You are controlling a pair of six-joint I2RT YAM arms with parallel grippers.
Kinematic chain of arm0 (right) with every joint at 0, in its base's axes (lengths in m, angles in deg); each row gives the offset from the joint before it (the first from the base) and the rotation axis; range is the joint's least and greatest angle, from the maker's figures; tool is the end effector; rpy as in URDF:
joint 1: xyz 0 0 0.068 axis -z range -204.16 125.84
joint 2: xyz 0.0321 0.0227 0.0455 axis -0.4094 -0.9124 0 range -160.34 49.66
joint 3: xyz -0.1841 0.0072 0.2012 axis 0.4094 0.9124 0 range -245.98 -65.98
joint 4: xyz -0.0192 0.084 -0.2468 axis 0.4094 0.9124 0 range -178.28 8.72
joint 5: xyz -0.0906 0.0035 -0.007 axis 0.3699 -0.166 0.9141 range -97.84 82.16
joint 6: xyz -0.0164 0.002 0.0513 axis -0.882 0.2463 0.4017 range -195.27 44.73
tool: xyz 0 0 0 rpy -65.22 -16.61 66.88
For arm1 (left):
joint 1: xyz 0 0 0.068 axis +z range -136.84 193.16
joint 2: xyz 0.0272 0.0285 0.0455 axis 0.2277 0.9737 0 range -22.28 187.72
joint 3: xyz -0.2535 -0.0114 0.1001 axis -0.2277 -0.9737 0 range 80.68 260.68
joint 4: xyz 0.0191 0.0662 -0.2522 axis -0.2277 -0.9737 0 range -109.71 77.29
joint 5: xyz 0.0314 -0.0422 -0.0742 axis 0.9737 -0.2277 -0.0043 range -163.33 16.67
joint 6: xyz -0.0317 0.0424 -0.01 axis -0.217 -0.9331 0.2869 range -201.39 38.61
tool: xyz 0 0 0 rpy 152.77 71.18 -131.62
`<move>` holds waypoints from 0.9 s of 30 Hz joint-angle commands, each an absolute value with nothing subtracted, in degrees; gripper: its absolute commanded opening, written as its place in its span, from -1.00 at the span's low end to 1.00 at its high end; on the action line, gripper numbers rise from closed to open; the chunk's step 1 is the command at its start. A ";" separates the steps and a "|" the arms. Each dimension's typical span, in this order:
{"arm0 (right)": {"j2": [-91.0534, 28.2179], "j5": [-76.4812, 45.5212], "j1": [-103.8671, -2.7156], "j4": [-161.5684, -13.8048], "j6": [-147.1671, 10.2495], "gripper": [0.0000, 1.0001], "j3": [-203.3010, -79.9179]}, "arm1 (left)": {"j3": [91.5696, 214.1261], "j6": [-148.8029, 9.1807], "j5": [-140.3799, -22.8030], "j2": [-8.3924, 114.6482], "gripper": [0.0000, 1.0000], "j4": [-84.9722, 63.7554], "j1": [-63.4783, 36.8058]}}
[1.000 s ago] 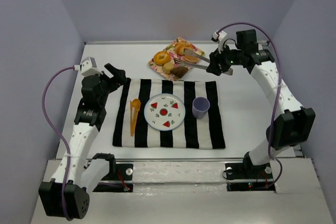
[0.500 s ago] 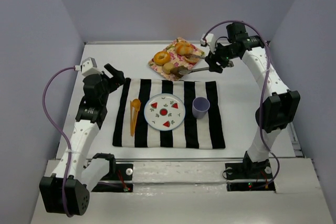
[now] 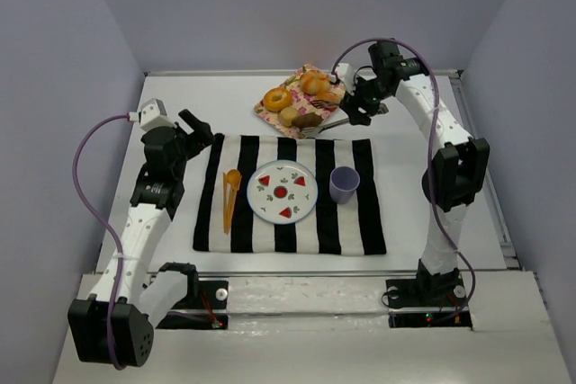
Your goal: Place the bread
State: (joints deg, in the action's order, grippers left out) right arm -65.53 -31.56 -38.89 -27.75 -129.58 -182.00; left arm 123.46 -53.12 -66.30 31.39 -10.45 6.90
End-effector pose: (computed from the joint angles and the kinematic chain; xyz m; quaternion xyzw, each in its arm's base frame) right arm 0.4124 0.1231 0.3239 -0.5795 0.7479 0.1001 0.3078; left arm 0.2228 -0.0201 0.3224 -0.1837 0.7353 -0.1488 0.6352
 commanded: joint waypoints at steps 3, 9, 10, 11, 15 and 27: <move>-68.72 -29.99 -39.55 -27.37 -129.77 0.39 -188.40 | 126.03 -54.41 -65.07 32.13 0.89 -9.72 7.19; -72.85 -30.52 -39.55 -28.51 -128.71 0.39 -192.01 | 126.38 -54.50 -64.80 32.74 0.89 -10.08 7.19; -73.29 -30.60 -39.55 -28.95 -128.62 0.38 -192.27 | 126.38 -54.50 -64.80 32.74 0.90 -10.08 7.19; -73.82 -31.04 -39.55 -29.04 -128.71 0.34 -192.45 | 126.47 -54.58 -64.80 32.83 0.91 -10.08 7.10; -73.74 -33.06 -39.55 -29.31 -128.80 -0.25 -192.10 | 126.73 -54.58 -64.80 33.00 0.92 -10.25 7.10; -59.60 -38.24 -41.30 -29.22 -128.89 -0.75 -185.16 | 126.56 -54.06 -66.03 32.83 0.93 -10.16 7.19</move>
